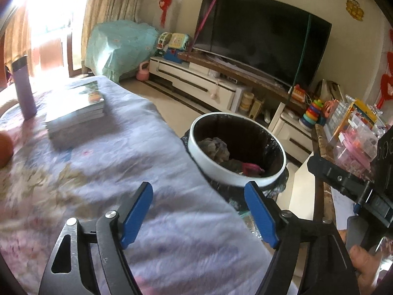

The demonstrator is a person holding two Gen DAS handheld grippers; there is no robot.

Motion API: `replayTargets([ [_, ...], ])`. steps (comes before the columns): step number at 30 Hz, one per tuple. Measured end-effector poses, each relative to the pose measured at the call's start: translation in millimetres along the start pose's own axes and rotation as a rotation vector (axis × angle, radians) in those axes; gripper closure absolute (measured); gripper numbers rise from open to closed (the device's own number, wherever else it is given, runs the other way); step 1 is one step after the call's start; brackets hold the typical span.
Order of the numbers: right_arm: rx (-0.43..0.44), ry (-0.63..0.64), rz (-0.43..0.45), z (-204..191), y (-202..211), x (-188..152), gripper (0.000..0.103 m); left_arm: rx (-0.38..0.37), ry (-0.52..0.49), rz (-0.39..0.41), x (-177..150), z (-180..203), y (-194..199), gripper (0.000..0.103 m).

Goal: Collect trash

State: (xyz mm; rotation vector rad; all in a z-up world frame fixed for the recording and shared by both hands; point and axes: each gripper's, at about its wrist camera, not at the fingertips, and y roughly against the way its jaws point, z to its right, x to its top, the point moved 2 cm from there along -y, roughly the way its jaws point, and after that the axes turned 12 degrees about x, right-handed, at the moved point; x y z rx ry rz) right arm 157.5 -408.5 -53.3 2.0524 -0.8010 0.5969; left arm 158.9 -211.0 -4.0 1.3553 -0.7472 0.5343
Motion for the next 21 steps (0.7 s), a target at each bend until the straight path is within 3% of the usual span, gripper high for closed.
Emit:
replayTargets([
  [10, -0.071, 0.146, 0.155, -48, 37, -16, 0.003, 0.037, 0.037, 0.149, -36, -23, 63, 0.016],
  [12, -0.080, 0.199, 0.206, -63, 49, -11, 0.000, 0.065, 0.039, 0.204, -38, -26, 79, 0.006],
  [15, -0.089, 0.243, 0.269, -75, 63, -11, 0.000, 0.097, 0.048, 0.264, -46, -32, 96, 0.001],
  [21, -0.132, 0.279, 0.264, -79, 59, -25, 0.000, 0.160, 0.018, 0.291, -67, -25, 106, 0.001],
])
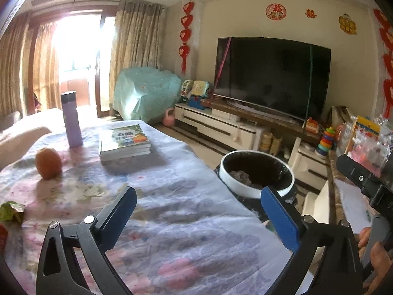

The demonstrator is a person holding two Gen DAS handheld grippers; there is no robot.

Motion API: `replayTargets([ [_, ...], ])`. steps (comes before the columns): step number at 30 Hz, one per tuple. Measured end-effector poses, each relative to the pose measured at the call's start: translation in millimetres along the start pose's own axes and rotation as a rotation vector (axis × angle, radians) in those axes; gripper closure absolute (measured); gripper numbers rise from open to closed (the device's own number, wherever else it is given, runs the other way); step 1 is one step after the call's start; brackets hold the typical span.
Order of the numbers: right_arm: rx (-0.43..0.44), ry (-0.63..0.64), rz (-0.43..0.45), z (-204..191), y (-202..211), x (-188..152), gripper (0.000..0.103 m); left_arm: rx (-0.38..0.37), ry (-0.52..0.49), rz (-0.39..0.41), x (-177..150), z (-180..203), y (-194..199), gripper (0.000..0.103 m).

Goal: Collect trash

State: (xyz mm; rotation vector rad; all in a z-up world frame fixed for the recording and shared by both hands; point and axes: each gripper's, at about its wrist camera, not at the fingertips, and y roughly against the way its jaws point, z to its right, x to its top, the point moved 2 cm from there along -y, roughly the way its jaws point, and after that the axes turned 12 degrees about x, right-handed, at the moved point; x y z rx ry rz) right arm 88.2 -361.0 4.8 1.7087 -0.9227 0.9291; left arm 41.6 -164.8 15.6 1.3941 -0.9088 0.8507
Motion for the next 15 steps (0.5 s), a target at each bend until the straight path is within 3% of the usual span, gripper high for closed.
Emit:
replayTargets([
  [15, -0.073, 0.008, -0.023, 11, -1, -40, 0.000, 0.113, -0.055, 0.061, -24, 16, 9, 0.001],
])
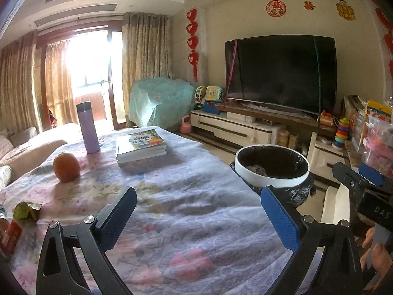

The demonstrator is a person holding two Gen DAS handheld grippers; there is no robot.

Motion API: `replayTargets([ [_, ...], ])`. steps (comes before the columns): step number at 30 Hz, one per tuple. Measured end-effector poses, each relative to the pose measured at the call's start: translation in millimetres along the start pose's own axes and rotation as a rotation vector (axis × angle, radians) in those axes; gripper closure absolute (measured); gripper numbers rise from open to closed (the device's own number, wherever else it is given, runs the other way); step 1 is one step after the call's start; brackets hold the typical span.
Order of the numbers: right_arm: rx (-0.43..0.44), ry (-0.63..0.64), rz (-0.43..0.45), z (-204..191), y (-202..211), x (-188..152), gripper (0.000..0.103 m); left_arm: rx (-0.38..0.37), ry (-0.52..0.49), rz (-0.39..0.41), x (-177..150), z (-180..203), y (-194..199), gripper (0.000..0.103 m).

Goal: Collect trash

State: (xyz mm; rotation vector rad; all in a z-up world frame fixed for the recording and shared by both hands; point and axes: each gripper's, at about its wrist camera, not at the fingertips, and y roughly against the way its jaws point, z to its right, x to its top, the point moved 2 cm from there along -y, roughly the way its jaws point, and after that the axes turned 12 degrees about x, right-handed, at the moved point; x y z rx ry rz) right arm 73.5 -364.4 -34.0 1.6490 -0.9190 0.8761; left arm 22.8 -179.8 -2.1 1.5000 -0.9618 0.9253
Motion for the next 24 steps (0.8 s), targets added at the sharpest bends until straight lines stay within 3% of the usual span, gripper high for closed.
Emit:
replayTargets([
  [24, 0.005, 0.024, 0.061, 0, 13, 3, 0.000, -0.009, 0.023, 0.035, -10, -13, -2, 0.001],
])
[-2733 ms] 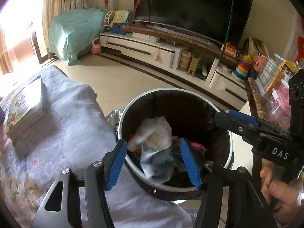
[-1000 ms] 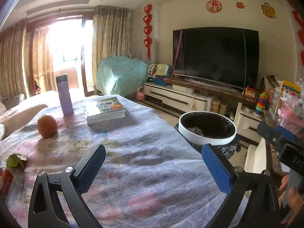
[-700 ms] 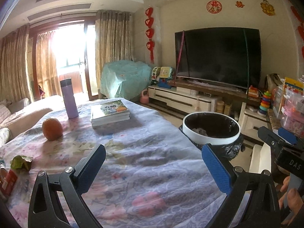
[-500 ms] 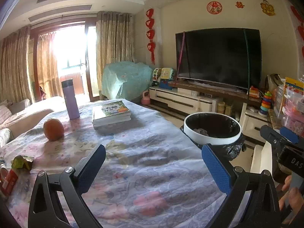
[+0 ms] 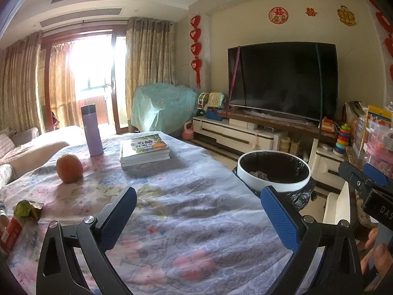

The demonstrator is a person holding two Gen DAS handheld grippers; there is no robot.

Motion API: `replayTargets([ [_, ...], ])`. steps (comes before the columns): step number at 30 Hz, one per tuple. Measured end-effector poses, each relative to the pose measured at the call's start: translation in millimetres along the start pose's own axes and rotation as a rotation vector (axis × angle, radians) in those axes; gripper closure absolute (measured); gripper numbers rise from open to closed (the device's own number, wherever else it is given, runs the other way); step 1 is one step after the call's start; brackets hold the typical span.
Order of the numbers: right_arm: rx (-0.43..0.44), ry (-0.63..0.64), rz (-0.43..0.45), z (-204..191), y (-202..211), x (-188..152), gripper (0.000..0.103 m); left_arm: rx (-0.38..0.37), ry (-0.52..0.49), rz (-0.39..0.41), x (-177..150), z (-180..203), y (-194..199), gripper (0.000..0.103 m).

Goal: Collect trash

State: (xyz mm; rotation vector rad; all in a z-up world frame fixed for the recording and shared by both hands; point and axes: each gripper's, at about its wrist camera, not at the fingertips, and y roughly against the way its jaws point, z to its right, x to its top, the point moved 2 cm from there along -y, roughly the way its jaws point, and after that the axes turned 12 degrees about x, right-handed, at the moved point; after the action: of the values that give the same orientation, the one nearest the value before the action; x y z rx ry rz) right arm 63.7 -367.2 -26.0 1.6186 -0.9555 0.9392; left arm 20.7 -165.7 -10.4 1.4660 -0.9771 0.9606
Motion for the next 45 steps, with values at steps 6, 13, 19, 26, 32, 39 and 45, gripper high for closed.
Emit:
replayTargets([
  [6, 0.002, -0.007, 0.010, 1.8, 1.5, 0.7, 0.000, 0.000, 0.001, 0.009, -0.6, -0.4, -0.7, 0.001],
  [13, 0.003, -0.003, 0.016, 0.5, 3.2, 1.1, 0.000, -0.003, 0.000, 0.015, -1.6, -0.2, 0.8, 0.001],
  [19, 0.005, -0.003, 0.015, -0.4, 2.9, 1.1, 0.000, -0.002, -0.002, 0.015, -1.9, -0.1, 1.1, 0.001],
  [26, 0.003, -0.008, 0.014, 0.0, 2.6, 0.8, 0.000, -0.004, -0.005, 0.015, -2.5, 0.5, 0.1, 0.001],
  [32, 0.003, -0.009, 0.013, -0.1, 2.6, 0.8, 0.000, -0.007, -0.003, 0.015, -3.8, -0.2, 0.0, 0.001],
  [39, 0.006, -0.010, 0.014, -0.1, 3.4, 0.4, 0.000, -0.006, -0.004, 0.017, -3.7, -0.2, 0.2, 0.001],
  [45, 0.008, -0.010, 0.015, -0.6, 3.8, 0.6, 0.000, -0.009, -0.004, 0.016, -4.1, -0.2, -0.2, 0.001],
])
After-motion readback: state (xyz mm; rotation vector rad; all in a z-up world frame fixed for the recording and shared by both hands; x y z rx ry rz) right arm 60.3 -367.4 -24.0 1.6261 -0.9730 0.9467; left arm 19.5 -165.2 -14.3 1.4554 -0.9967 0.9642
